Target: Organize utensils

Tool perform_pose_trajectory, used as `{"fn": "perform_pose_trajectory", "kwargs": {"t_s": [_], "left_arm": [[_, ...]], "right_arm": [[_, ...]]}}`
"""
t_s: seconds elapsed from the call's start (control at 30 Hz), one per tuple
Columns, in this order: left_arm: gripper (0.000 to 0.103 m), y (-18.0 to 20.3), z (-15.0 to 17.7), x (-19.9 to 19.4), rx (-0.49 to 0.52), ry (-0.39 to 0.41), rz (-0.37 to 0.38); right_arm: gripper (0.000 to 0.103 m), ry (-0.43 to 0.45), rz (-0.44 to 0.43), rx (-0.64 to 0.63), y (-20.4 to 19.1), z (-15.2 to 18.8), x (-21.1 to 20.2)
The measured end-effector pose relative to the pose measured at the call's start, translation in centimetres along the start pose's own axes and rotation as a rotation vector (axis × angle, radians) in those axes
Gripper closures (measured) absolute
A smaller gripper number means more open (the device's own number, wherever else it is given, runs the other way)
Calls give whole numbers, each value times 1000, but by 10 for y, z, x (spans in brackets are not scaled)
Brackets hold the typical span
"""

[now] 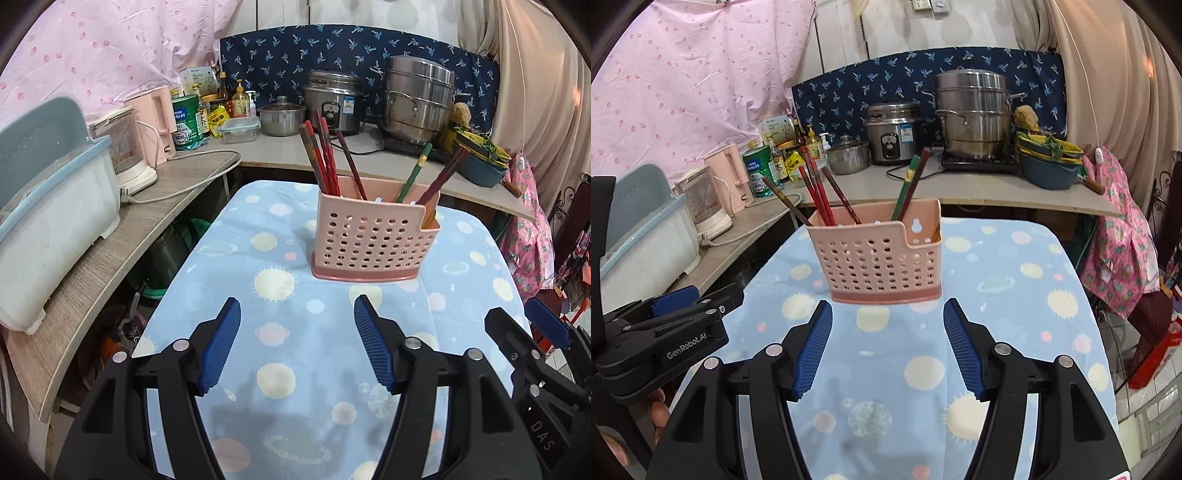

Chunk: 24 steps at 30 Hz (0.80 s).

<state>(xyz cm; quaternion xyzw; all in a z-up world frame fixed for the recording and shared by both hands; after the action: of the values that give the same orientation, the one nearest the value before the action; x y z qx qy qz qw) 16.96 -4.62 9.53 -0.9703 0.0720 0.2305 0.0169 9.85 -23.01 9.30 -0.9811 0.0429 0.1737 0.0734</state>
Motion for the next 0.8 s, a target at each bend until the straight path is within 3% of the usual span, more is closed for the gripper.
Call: {"fn": "perform_pose_trajectory", "kwargs": {"t_s": [0.5, 0.8], "left_arm": [[25, 3, 24, -1, 19, -33, -22], [14, -3, 27, 4, 24, -43, -50]], "right_arm": [[32, -30, 36, -2, -2, 18, -6], [18, -45, 62, -15, 2, 20, 0]]}}
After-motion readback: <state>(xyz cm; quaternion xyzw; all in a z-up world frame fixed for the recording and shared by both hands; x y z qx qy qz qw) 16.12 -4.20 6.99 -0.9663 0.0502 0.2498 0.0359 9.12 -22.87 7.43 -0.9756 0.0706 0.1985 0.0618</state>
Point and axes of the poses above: each gripper's, at about its wrist camera, not at the fingertips, and x roughly the way its jaws point, y to its right, z to its underside, the point moved 4 cm from there along x, roughly the way its jaws point, and after that the axes turned 15 degrees about y, right-handed, at the moved point
